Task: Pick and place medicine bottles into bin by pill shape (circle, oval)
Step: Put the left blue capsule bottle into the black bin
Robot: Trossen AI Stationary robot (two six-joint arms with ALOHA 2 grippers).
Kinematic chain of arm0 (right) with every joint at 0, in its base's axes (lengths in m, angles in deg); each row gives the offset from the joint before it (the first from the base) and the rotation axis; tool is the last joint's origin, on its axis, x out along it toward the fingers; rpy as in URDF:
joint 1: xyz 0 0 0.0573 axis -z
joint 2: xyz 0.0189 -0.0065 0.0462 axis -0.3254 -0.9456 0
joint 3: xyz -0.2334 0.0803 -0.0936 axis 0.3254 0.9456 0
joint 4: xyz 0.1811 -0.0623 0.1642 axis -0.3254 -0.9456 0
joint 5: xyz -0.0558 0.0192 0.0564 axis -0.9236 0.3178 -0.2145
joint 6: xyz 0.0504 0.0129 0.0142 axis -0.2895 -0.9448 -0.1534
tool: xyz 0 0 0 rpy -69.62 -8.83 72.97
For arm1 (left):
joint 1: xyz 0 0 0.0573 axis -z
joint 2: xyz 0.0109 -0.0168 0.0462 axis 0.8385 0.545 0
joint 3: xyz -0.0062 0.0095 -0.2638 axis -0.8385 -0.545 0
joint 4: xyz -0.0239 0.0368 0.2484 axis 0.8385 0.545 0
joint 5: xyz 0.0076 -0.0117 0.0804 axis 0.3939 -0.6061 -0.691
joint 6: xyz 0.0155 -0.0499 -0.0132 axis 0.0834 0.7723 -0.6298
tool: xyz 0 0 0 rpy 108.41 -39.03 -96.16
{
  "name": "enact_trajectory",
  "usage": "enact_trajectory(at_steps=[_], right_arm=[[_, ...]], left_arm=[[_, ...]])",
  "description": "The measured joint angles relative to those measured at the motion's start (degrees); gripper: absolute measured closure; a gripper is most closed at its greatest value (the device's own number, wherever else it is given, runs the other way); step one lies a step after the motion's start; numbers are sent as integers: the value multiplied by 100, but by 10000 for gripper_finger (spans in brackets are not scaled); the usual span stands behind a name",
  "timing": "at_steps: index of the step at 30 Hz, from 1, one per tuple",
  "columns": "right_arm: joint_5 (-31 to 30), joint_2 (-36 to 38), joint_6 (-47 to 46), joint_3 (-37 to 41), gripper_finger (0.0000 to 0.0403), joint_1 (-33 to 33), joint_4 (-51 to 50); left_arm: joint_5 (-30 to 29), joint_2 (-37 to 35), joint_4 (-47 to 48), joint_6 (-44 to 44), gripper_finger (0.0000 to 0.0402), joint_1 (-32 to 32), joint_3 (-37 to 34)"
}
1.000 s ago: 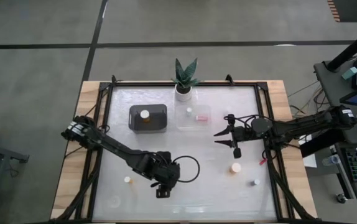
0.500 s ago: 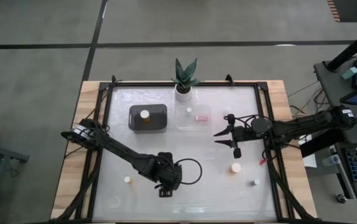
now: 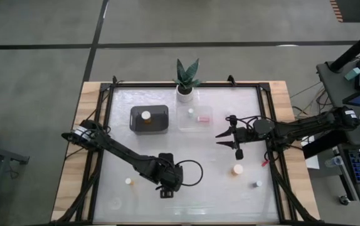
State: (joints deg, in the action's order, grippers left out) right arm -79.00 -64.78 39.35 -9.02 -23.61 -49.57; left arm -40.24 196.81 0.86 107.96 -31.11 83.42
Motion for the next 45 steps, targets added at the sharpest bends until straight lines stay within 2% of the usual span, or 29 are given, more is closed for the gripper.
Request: enact_trajectory(at_steps=[12, 20, 32, 39, 45], right_arm=[[0, 0, -2, 0, 298, 0, -3], [0, 0, -2, 0, 298, 0, -7], [2, -2, -51, 0, 298, 0, -5], [0, -2, -12, 0, 298, 0, 7], [0, -2, 18, 0, 298, 0, 8]], left_arm=[[4, 0, 9, 13, 242, 2, -7], [7, 0, 11, 13, 291, 2, -7], [31, -247, 191, -208, 301, -114, 143], [0, -832, 713, -358, 302, -694, 221], [-39, -1355, 1432, -563, 302, -1505, 194]])
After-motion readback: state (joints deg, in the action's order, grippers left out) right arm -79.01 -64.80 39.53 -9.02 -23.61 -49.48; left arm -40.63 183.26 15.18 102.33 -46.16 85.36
